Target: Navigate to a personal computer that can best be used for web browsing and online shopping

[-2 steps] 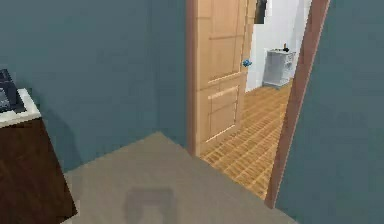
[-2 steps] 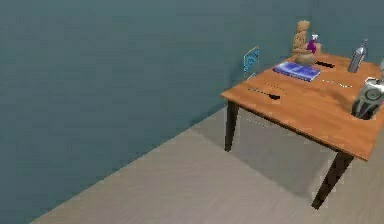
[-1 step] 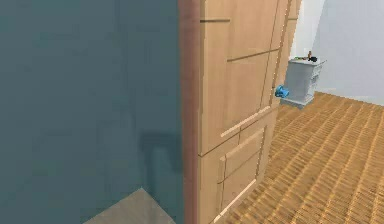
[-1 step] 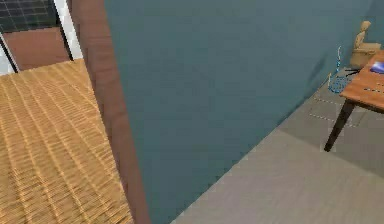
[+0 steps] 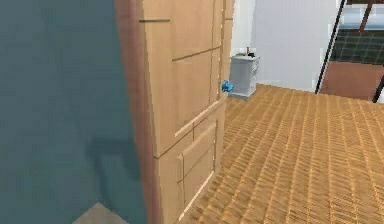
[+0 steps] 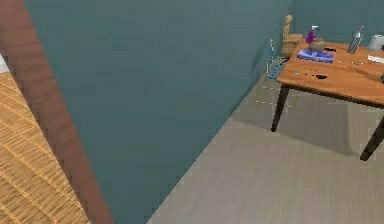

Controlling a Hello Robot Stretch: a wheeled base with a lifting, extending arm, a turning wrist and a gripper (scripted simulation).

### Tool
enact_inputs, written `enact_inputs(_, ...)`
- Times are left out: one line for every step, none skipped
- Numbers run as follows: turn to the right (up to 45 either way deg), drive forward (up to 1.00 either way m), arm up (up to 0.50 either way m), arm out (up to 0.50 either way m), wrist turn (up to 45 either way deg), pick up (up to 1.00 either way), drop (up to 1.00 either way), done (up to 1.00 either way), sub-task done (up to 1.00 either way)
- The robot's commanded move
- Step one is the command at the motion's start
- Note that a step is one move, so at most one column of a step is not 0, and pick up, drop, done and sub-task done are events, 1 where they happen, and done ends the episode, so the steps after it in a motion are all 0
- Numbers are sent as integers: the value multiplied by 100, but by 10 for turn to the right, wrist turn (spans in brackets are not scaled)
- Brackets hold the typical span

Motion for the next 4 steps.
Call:
enact_inputs(0, 5, 0, 0, 0, 0, 0, 0, 0)
enact_inputs(270, 0, 0, 0, 0, 0, 0, 0, 0)
enact_inputs(0, 75, 0, 0, 0, 0, 0, 0, 0)
enact_inputs(120, 0, 0, 0, 0, 0, 0, 0, 0)
